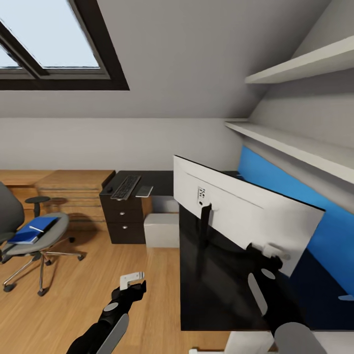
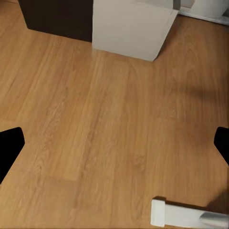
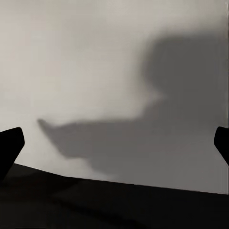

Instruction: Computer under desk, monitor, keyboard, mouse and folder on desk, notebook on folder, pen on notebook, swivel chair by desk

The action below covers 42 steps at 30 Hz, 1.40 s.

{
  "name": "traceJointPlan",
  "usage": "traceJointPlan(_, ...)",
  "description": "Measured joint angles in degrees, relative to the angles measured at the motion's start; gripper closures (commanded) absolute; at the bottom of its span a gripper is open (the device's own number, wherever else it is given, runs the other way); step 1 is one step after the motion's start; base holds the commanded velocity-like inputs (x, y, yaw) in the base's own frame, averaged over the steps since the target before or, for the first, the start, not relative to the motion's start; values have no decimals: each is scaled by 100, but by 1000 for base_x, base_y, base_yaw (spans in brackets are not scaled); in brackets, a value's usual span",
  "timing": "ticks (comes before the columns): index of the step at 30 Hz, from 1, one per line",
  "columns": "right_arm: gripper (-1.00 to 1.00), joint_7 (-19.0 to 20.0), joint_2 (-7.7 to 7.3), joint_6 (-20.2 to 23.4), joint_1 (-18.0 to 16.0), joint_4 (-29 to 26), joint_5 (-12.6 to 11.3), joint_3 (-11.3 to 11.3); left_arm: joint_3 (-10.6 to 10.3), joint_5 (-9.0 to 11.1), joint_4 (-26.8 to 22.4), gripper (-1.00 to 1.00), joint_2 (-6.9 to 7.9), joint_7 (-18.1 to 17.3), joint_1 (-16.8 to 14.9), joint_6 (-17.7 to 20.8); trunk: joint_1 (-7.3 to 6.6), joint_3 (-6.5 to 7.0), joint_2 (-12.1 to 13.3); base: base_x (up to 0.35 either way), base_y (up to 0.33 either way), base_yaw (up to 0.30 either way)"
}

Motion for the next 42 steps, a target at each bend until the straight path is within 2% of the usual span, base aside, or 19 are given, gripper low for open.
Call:
traceJointPlan(7, -100, 156, -259, -3, -4, 167, 3, -5, 1, 5, 0, -100, 0, 1, 0, 7, 1, 0, 0, 29, -27, 0)
traceJointPlan(12, -100, 201, -545, -114, -10, 455, -9, -2, 1, -2, 0, -100, 0, 1, 0, 3, 1, 0, 0, 4, -3, 0)
traceJointPlan(17, -100, 210, -642, -293, -20, 596, -6, 4, 5, -9, -11, -100, 5, -1, 0, 0, 1, 0, 0, 0, 0, 0)
traceJointPlan(21, -100, 251, -664, -339, -56, 785, -2, 7, 18, 14, -27, -100, 12, -6, 0, -6, 1, 0, 0, 0, 0, 0)
traceJointPlan(24, -100, 459, -692, -387, -205, 1079, 3, 6, 24, 40, -92, -100, 43, -8, -3, -8, 1, 0, 0, 0, 0, 0)
traceJointPlan(27, -100, 781, -779, -463, -542, 1522, 7, 6, 23, 132, -289, -100, 228, -13, -7, -4, 1, 1, 0, 0, 0, 0)
traceJointPlan(29, -100, 912, -823, -497, -783, 1839, 6, 6, 18, 389, -492, -100, 398, -21, -4, 0, 1, 0, 0, 0, 0, 0)
traceJointPlan(30, -100, 955, -847, -524, -931, 2002, 7, 9, 11, 662, -595, -100, 519, -30, -7, 2, 1, 1, 0, 0, 0, 0)
traceJointPlan(31, -100, 976, -871, -542, -1005, 2069, 12, 8, 6, 813, -654, -100, 587, -37, -4, 3, 1, 0, 0, 0, 0, 0)
traceJointPlan(33, -100, 996, -932, -561, -1094, 2143, 40, 8, -2, 979, -765, -100, 687, -44, -4, 7, 1, 0, 0, 0, 0, 0)
traceJointPlan(34, -100, 1006, -1028, -569, -1191, 2190, 69, 8, -4, 1059, -829, -100, 750, -47, -1, 6, 1, 1, 0, 0, 0, 0)
traceJointPlan(36, -100, 1008, -1083, -572, -1300, 2272, 80, 7, -5, 1088, -850, -100, 773, -48, 0, 3, 1, 0, 0, 0, 0, 0)
traceJointPlan(37, -100, 1034, -1214, -584, -1693, 2831, 77, 7, -6, 1100, -902, -100, 810, -49, 0, 2, 1, 1, 1, 0, 0, 0)
traceJointPlan(38, -100, 1088, -1289, -596, -1881, 3056, 86, 3, -6, 1102, -962, -100, 836, -49, 0, 3, 1, 1, 0, 0, 0, 0)
traceJointPlan(42, -100, 1183, -1383, -609, -2136, 3299, 89, 4, -11, 1104, -1175, -100, 907, -47, 42, 19, 1, 0, 0, 0, 0, 0)
